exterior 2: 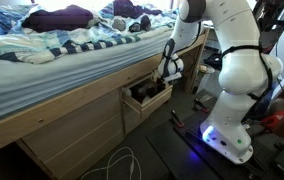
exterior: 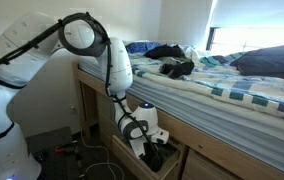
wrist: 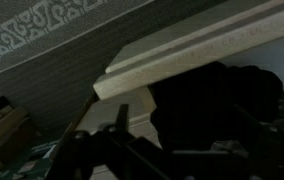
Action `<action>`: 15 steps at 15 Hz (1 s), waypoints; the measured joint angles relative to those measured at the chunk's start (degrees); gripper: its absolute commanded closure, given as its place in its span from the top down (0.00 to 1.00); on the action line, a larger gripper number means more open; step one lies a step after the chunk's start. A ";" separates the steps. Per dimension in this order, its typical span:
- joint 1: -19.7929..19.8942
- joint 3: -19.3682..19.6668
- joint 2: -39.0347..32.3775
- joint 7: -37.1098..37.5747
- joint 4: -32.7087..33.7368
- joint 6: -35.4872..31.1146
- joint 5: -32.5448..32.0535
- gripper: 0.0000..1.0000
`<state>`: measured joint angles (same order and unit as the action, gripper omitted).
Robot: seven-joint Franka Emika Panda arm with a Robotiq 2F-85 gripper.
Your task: Pick up the object from the open drawer and put it on the bed
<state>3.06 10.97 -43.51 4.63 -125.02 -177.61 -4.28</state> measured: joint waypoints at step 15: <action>-0.33 -1.42 -6.14 -0.01 6.70 0.00 0.30 1.00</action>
<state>2.74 9.54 -49.65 4.62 -118.32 -177.60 -3.98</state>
